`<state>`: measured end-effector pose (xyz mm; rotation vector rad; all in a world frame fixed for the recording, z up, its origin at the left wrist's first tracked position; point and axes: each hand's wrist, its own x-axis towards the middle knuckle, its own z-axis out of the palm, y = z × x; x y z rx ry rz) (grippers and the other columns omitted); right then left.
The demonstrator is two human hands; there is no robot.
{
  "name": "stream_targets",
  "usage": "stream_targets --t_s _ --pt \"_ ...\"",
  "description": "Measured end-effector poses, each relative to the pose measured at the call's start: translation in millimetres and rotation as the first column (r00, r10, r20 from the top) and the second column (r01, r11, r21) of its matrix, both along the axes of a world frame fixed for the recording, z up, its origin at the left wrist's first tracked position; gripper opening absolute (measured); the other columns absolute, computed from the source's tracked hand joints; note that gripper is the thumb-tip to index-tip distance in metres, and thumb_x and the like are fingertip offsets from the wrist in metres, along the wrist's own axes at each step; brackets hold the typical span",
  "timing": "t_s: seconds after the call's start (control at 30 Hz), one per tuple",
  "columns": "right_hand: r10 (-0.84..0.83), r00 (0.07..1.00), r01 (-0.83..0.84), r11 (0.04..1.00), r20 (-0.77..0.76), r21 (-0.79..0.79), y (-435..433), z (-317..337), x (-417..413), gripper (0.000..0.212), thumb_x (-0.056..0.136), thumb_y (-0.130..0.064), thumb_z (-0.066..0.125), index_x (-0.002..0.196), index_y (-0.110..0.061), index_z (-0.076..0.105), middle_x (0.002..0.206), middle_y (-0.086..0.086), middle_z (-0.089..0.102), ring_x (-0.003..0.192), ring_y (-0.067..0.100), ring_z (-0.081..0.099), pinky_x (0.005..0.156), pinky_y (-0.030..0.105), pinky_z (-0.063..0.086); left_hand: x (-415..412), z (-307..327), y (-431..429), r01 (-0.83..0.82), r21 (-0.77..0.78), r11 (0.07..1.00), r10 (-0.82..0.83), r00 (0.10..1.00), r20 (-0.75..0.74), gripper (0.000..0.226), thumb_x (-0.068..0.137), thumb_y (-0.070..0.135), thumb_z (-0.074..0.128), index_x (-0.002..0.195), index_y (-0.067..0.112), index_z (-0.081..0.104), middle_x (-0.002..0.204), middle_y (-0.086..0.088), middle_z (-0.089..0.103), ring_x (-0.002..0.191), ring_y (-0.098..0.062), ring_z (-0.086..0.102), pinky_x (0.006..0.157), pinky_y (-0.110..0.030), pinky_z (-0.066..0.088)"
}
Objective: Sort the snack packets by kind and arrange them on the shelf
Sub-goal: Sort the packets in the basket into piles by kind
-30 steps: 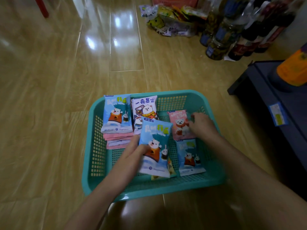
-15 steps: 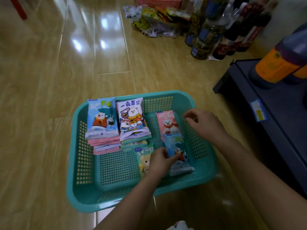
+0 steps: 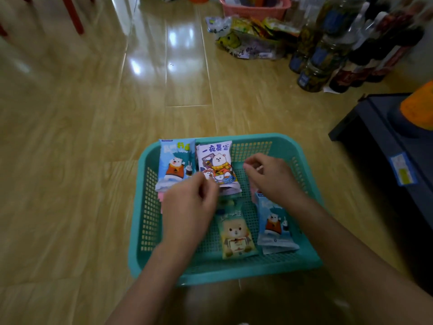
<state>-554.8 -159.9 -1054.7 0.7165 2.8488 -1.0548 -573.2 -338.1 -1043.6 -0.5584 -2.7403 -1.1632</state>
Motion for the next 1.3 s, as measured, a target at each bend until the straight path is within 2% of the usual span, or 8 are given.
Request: stream_targets --t_s 0.1,0.23,0.5,0.63,0.9,1.07,1.2,1.3 --pt "-0.004 1.0 0.004 1.0 0.008 -0.007 -21.8 -2.1 -12.7 0.045 0.086 -0.048 0.056 0.11 -0.01 0.059 0.107 0.006 0.063 0.098 0.023 0.06 0.085 0.038 0.05 -36.8 -1.0 -23.1 -0.131 -0.121 0.984 0.129 0.991 -0.024 0.018 0.085 0.023 0.06 0.088 0.007 0.055 0.085 -0.012 0.058 0.082 -0.03 0.052 0.072 -0.035 0.034" --pt "-0.028 0.993 0.022 0.998 0.116 0.058 -35.9 -7.8 -24.3 0.057 0.078 -0.063 0.057 0.101 -0.011 0.055 0.101 0.007 0.06 0.092 0.024 0.055 0.07 0.034 0.042 -68.0 -15.3 -25.4 -0.175 -0.321 0.931 0.232 0.961 0.148 0.059 0.081 0.041 0.065 0.118 -0.001 0.047 0.119 -0.021 0.05 0.114 -0.034 0.046 0.09 -0.04 0.035" --pt "-0.07 0.993 0.075 0.996 0.097 -0.052 -31.8 -12.7 -29.1 0.048 0.071 -0.055 0.071 0.074 -0.009 0.058 0.07 0.004 0.059 0.069 0.021 0.054 0.054 0.03 0.03 -88.5 -35.6 -26.0 -0.202 -0.2 0.959 0.268 0.877 0.398 0.059 0.07 0.05 0.074 0.1 0.003 0.055 0.104 -0.013 0.064 0.097 -0.03 0.06 0.08 -0.042 0.047" --pt "-0.036 0.99 0.054 0.99 0.139 -0.129 -30.0 -8.4 -30.9 0.053 0.073 -0.047 0.074 0.048 -0.018 0.037 0.047 -0.004 0.04 0.049 0.01 0.04 0.046 0.029 0.024 -90.3 -37.5 -25.9 -0.228 -0.131 0.965 0.262 0.871 0.416 0.053 0.067 0.044 0.078 0.094 0.005 0.055 0.096 -0.011 0.065 0.09 -0.029 0.061 0.077 -0.041 0.046" --pt "-0.04 0.997 0.057 0.964 0.068 -0.261 -29.0 -11.6 -21.2 0.037 0.085 -0.043 0.062 0.094 -0.007 0.066 0.072 -0.001 0.059 0.069 0.014 0.054 0.057 0.028 0.034 -94.6 -37.9 -27.3 -0.239 0.104 0.966 0.123 0.769 0.627 0.043 0.075 0.027 0.076 0.105 0.002 0.059 0.105 -0.018 0.068 0.097 -0.032 0.064 0.091 -0.052 0.05" --pt "-0.203 0.978 0.142 0.821 -0.051 -0.553 -7.9 4.7 -4.0 0.016 0.088 -0.031 0.06 0.094 -0.018 0.065 0.101 0.007 0.071 0.09 0.019 0.066 0.076 0.032 0.049 -84.3 -31.8 -34.2 -0.296 0.278 0.914 0.048 0.758 0.65 0.026 0.087 0.02 0.063 0.11 0.006 0.06 0.108 -0.019 0.067 0.098 -0.033 0.064 0.095 -0.053 0.048" --pt "-0.201 0.975 0.1 0.769 -0.09 -0.632 1.1 15.7 22.4 0.012 0.091 -0.031 0.056 0.093 -0.024 0.065 0.092 -0.006 0.071 0.075 0.002 0.067 0.059 0.016 0.05 -63.5 -21.5 -44.0 -0.315 0.455 0.833 -0.06 0.766 0.64 0.023 0.089 0.019 0.059 0.111 0.012 0.06 0.105 -0.008 0.07 0.086 -0.02 0.066 0.079 -0.034 0.051" --pt "-0.148 0.988 0.078 0.743 -0.05 -0.665 -10.5 8.2 48.3 0.01 0.091 -0.025 0.055 0.096 -0.025 0.064 0.096 -0.005 0.071 0.081 0.007 0.067 0.06 0.013 0.049 -49.5 -18.5 -54.1 -0.324 0.531 0.783 -0.138 0.742 0.657 0.018 0.089 0.016 0.058 0.106 0.016 0.063 0.101 -0.004 0.073 0.088 -0.021 0.068 0.081 -0.033 0.054"
